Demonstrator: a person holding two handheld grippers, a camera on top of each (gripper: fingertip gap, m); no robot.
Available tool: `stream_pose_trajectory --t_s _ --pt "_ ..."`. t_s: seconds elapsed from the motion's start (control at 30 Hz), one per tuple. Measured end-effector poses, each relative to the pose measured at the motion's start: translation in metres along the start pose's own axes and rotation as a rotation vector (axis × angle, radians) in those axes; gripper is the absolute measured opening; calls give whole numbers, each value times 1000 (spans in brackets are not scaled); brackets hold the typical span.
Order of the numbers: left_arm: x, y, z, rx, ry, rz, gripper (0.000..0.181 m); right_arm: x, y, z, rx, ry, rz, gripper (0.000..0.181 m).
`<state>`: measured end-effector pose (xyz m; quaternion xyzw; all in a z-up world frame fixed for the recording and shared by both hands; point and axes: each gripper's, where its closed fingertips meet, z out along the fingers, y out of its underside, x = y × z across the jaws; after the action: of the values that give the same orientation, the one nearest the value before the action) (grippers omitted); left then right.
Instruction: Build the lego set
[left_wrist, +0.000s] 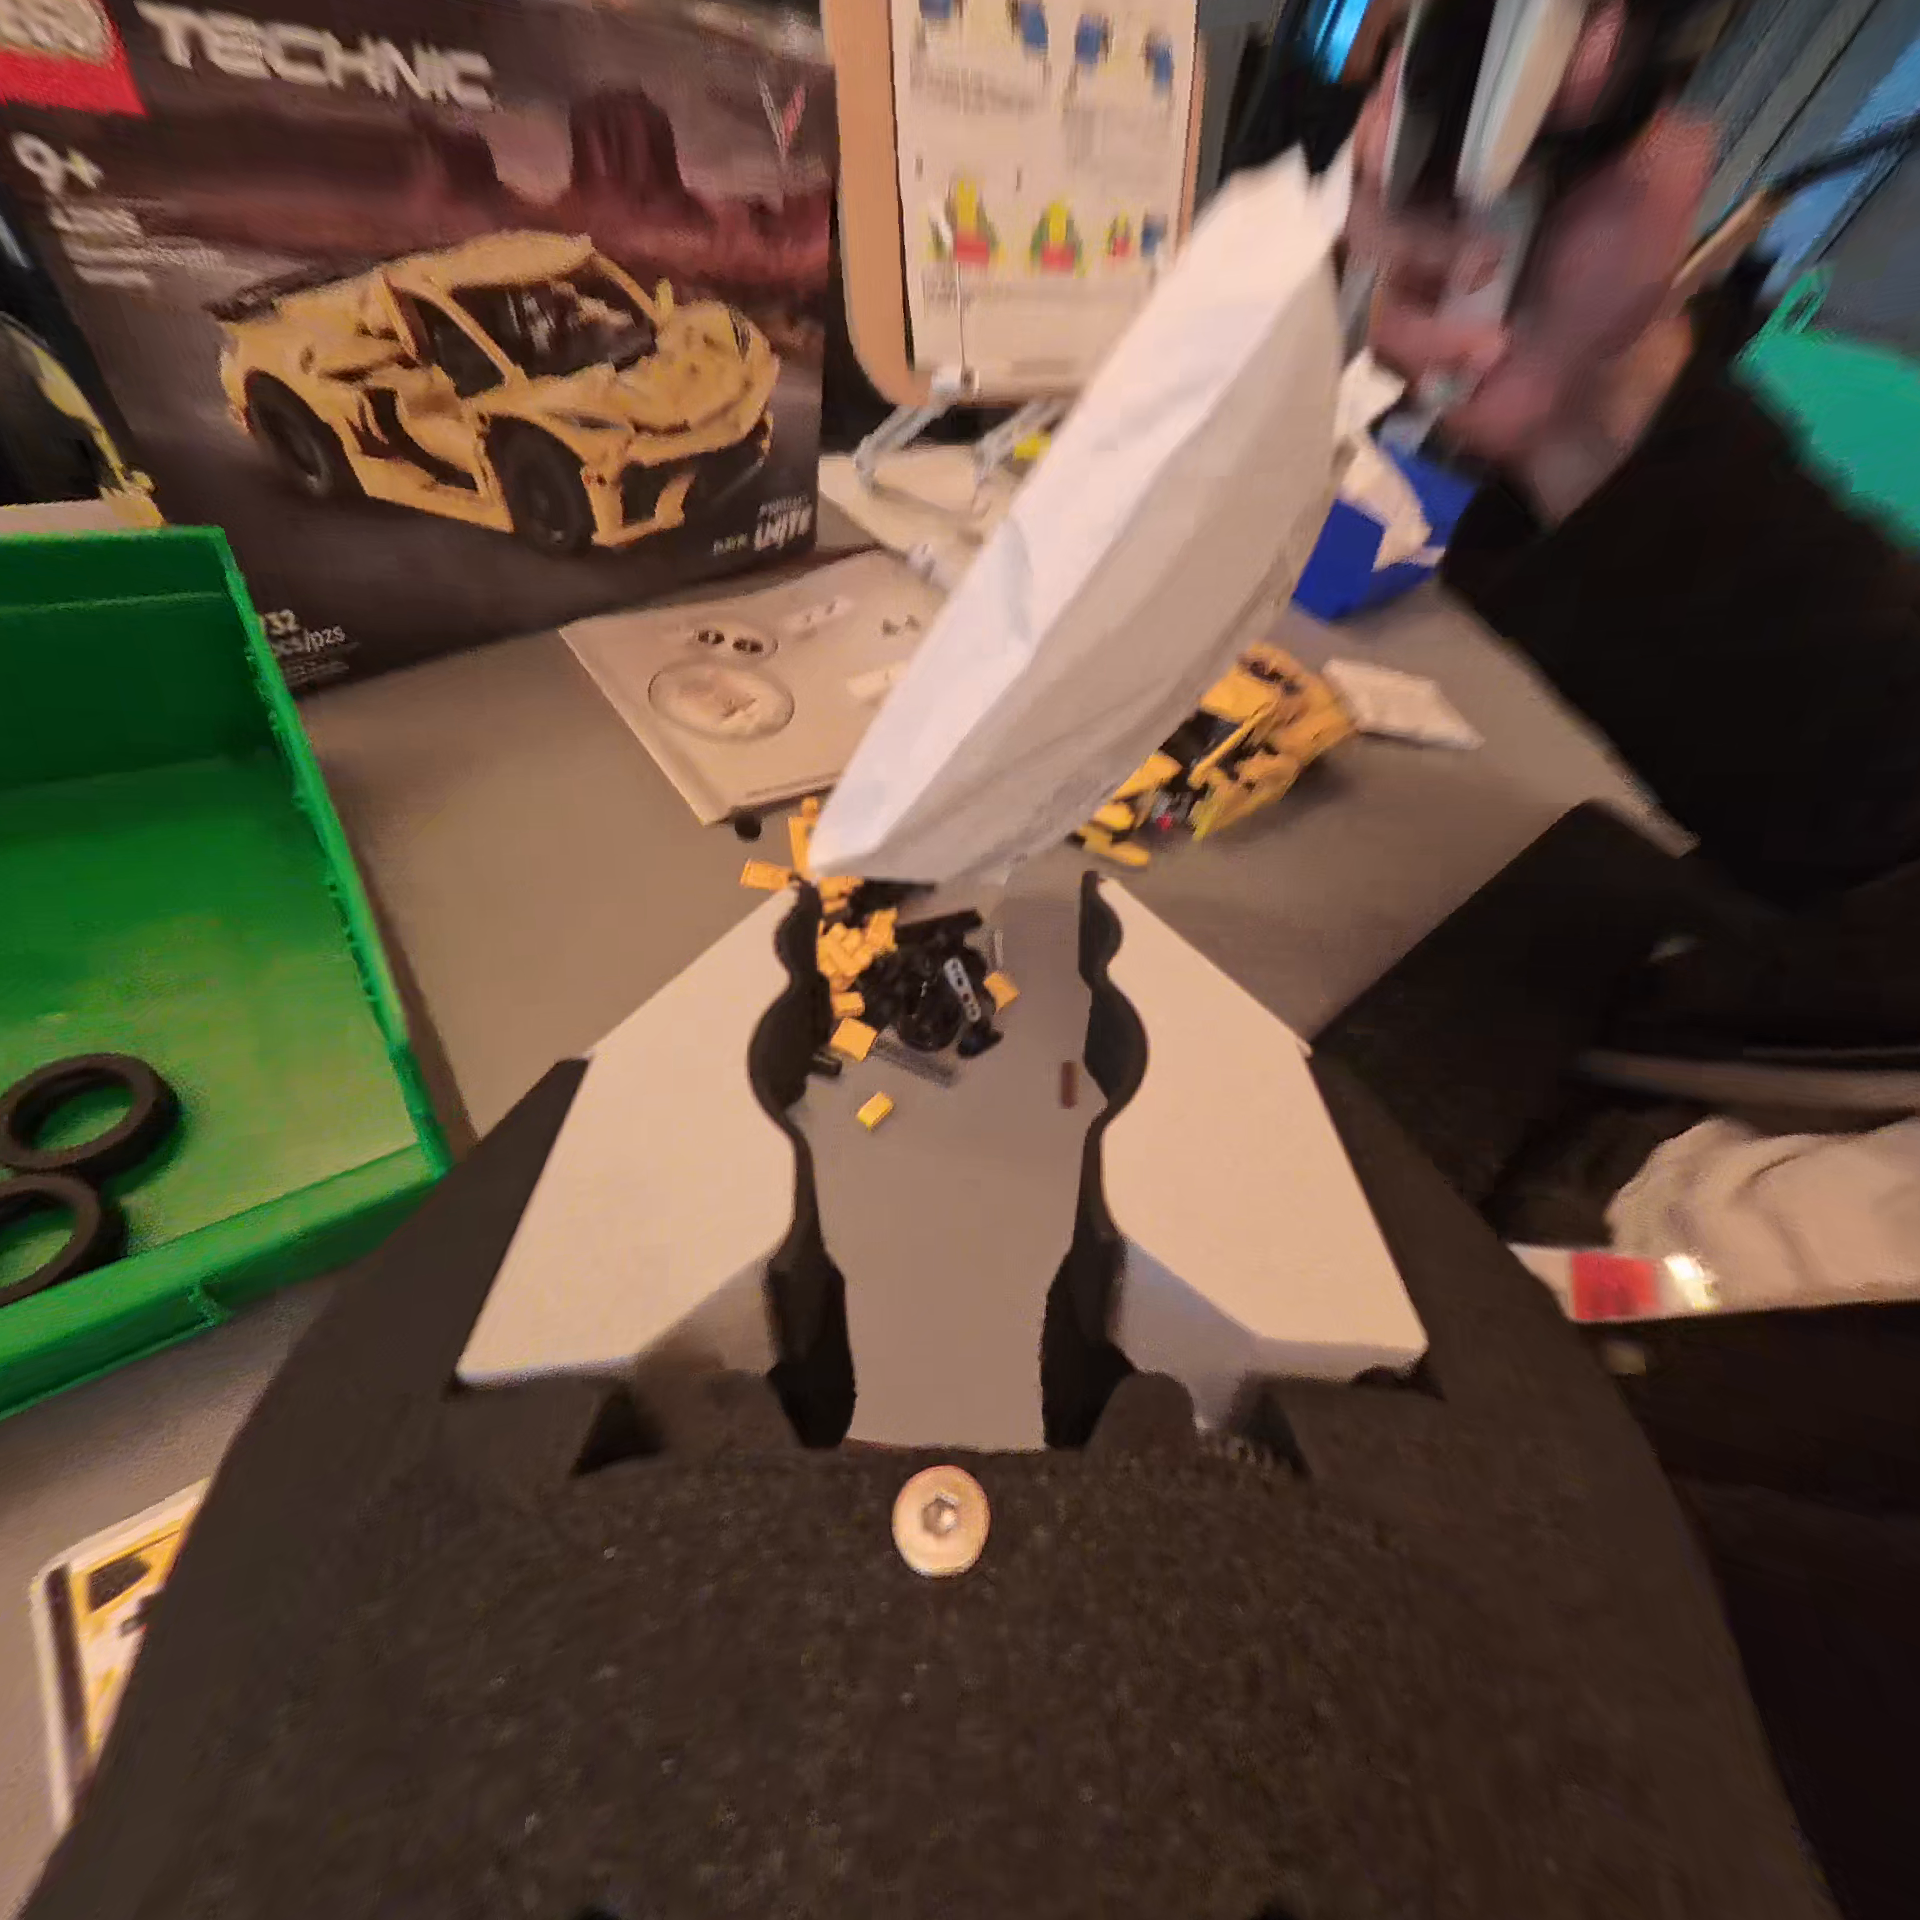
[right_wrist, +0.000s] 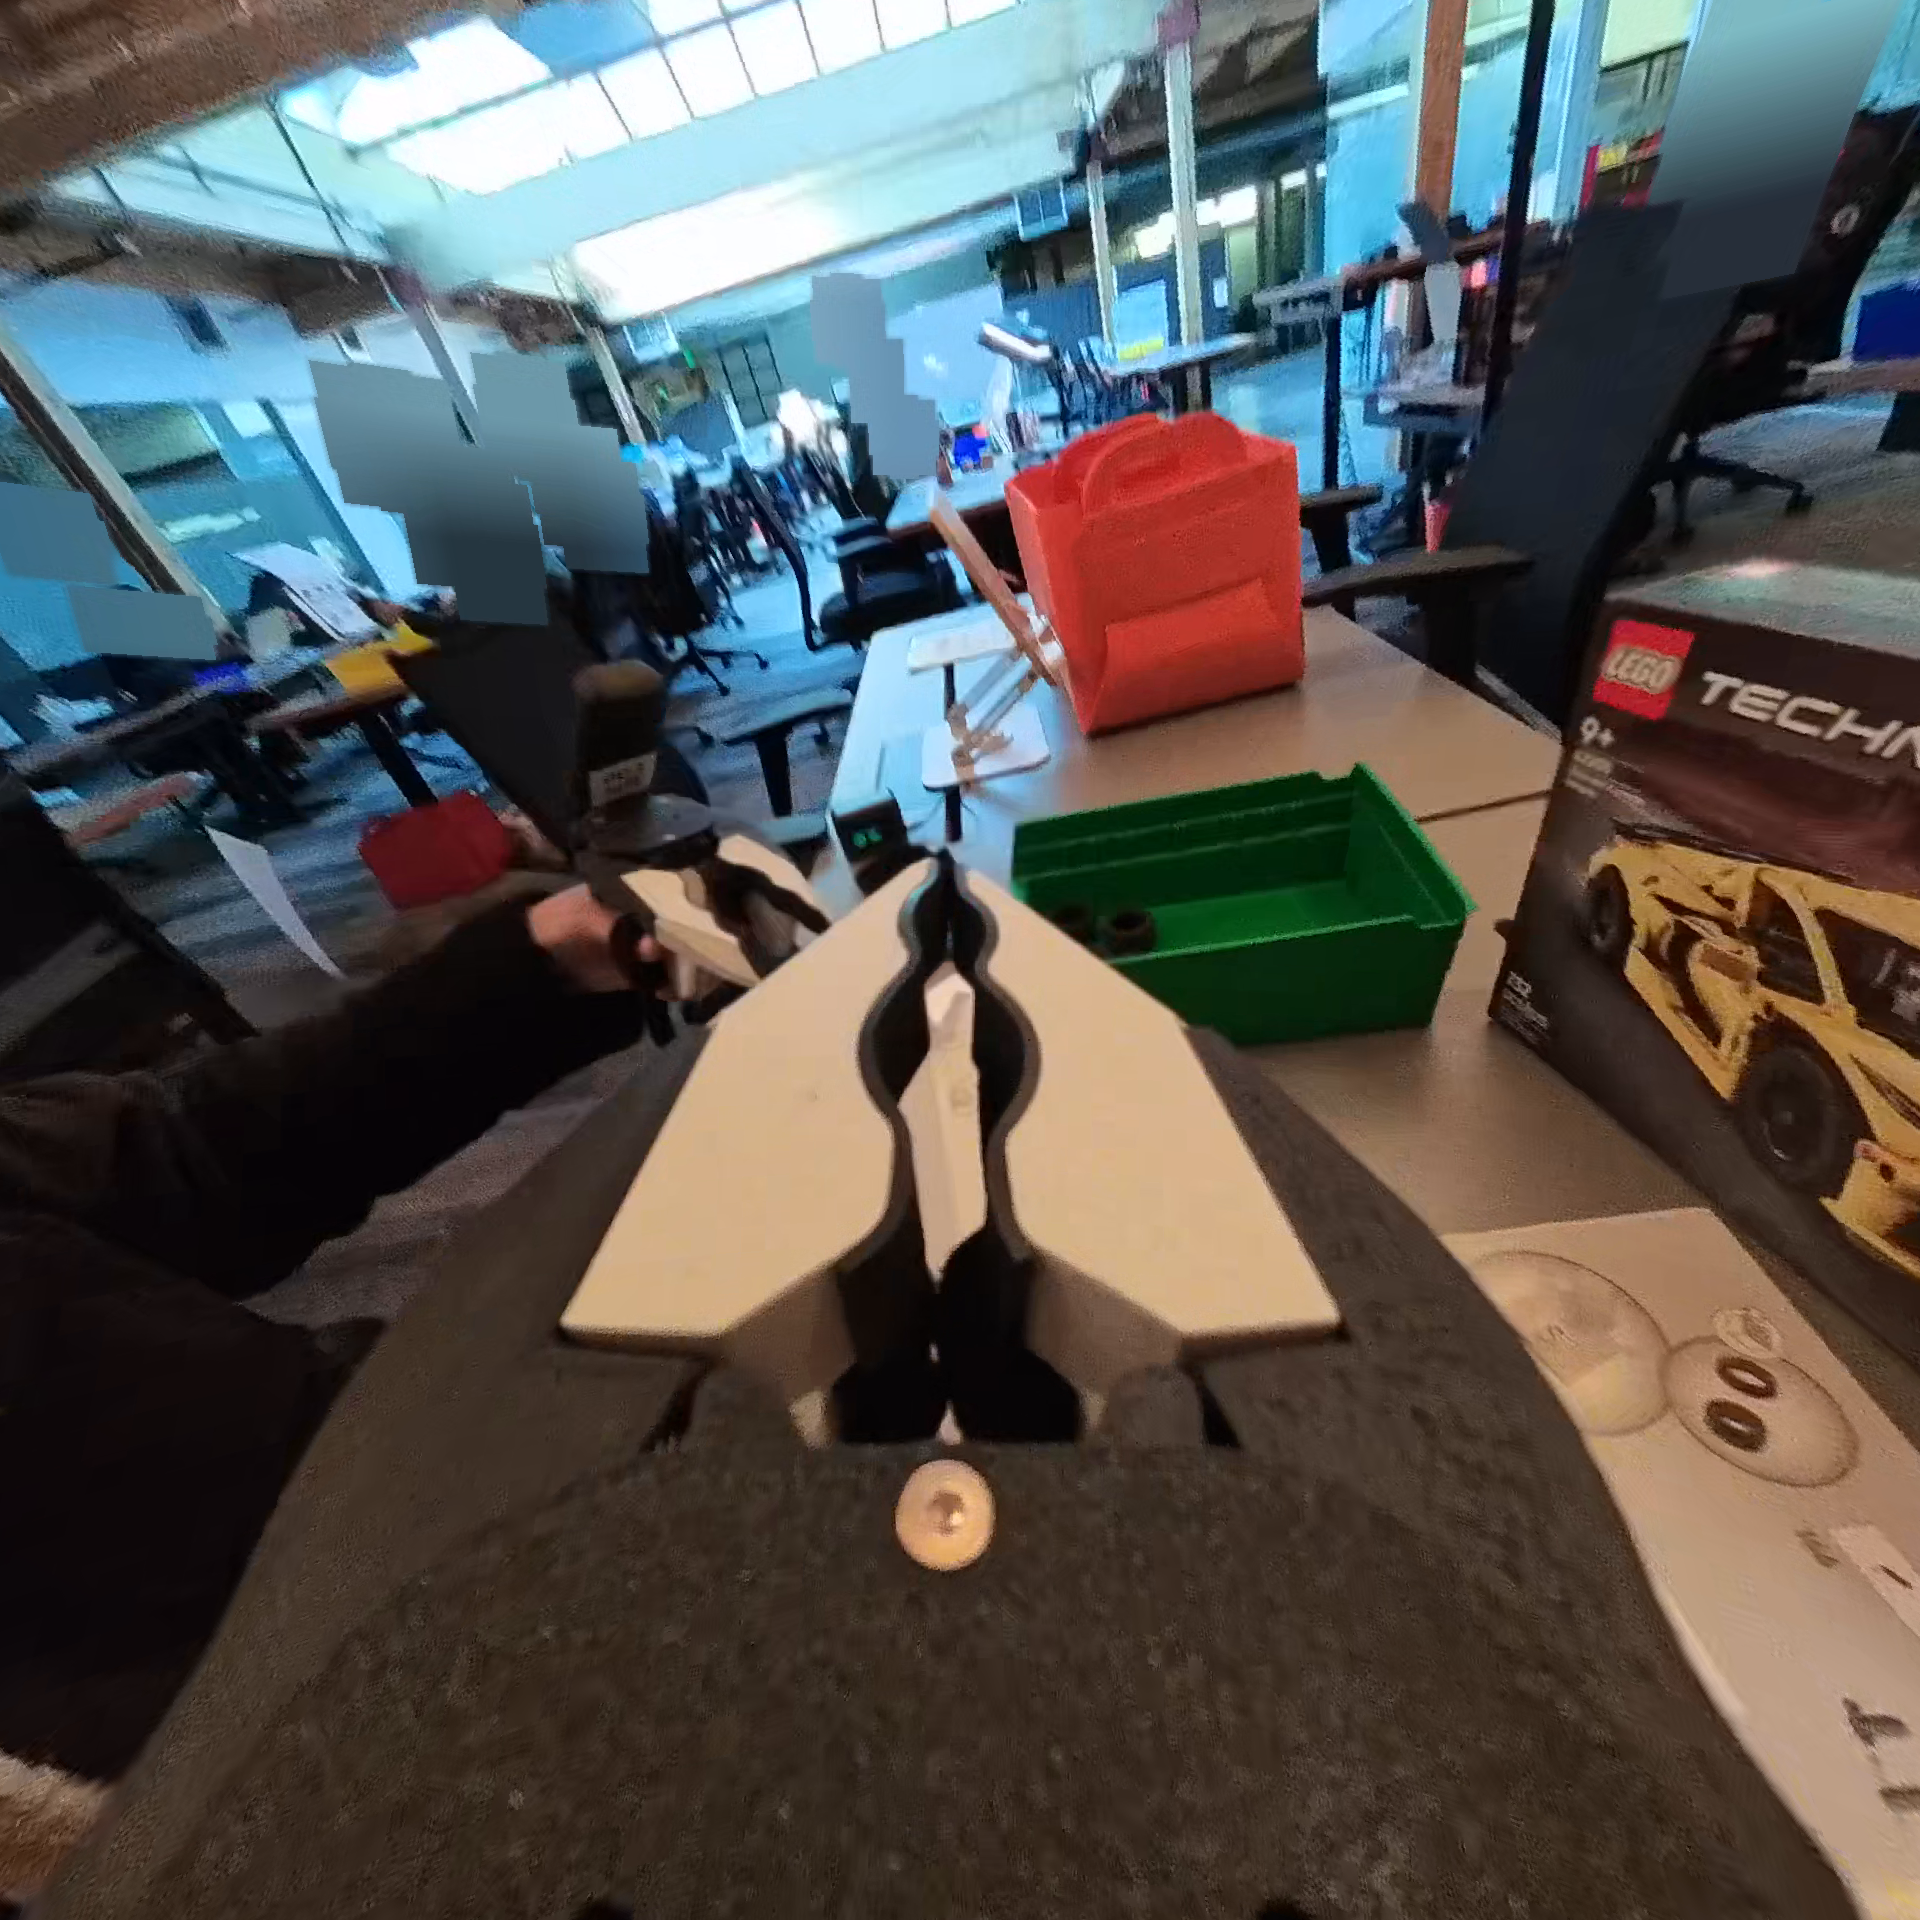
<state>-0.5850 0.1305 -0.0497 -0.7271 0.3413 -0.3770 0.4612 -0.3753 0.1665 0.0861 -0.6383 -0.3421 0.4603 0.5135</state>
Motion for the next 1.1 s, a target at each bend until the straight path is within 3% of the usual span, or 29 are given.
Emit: stream_pose_trajectory --t_s 0.17,0.3,0.4,0.47,0.57,0.63,0.77,0.9,1.0,1.1 --pt "24 28 53 -58 -36 169 51 -4 12 20 -212 129 -196 0" --pt "26 27 65 -54 -86 240 52 1 34 -11 -275 136 -175 0" --pt "24 22 58 -17 -106 274 49 -5 83 -34 -321 78 -134 3" --pt "25 24 54 -10 -78 297 21 -8 135 -44 -420 59 -64 9" --pt "23 24 52 8 -65 266 11 -22 199 -53 -475 0 -17 20" --pt "23 24 54 8 -56 246 5 -26 222 -50 -433 18 -54 30" --pt "23 16 61 6 -40 207 6 -35 251 -19 -382 84 -329 47" --pt "25 9 67 -10 -50 221 7 -31 237 6 -248 232 -601 40" --pt "24 5 68 -14 -66 226 7 -27 215 10 -199 284 -761 4" --pt "16 1 67 -5 -92 206 11 -26 185 17 -182 336 -817 0"
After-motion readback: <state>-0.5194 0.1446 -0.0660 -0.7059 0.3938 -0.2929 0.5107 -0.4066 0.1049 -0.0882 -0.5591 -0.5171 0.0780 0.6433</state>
